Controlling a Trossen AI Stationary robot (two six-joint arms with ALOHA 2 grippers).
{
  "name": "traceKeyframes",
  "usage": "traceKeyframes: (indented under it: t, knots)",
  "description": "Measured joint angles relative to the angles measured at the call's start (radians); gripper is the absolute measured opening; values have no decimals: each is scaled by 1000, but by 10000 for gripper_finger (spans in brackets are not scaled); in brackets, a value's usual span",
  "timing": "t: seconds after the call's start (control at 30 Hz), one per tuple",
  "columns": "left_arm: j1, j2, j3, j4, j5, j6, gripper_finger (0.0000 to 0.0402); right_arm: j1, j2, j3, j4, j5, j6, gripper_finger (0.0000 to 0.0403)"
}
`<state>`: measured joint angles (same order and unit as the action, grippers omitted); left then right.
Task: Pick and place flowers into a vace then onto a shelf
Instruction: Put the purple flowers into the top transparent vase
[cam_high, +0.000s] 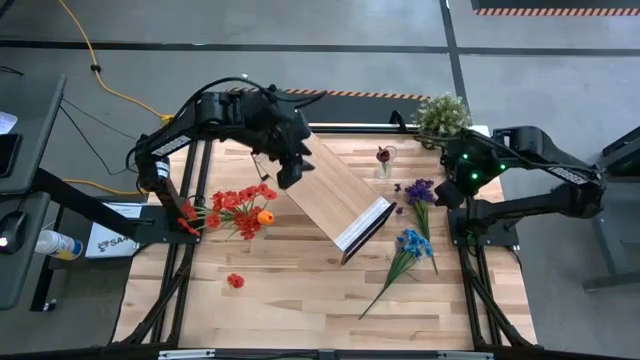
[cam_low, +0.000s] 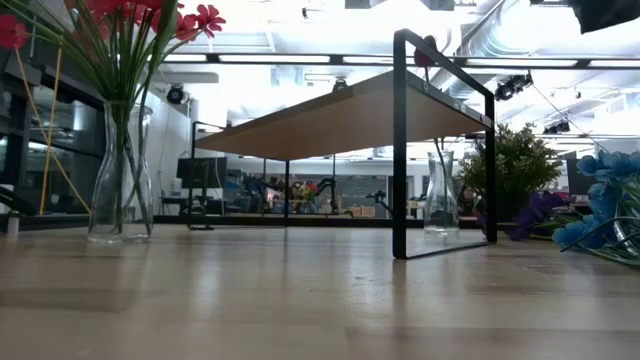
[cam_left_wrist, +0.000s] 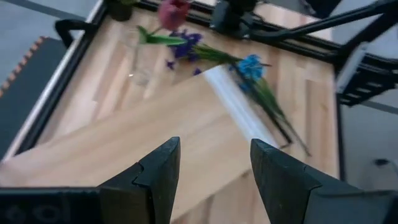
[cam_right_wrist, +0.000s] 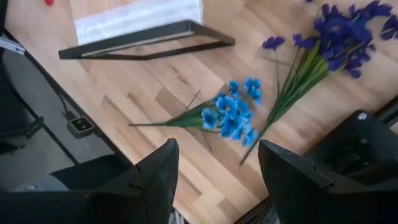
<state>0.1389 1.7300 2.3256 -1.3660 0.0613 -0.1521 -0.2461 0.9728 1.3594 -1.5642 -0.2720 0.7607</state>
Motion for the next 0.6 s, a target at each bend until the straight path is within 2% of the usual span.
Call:
traceKeyframes:
  t: [0.1,0.27,0.6]
  knots:
    - [-48,-20,0,-12,-3,-35,230,57,0,0,3,2,56,210]
    - [-149,-49,0,-30,-79,-107,230,161,1,0,48,20,163,210]
    - [-332,-86,0,-29,-177,-214,230,413,22,0,183,129,418,210]
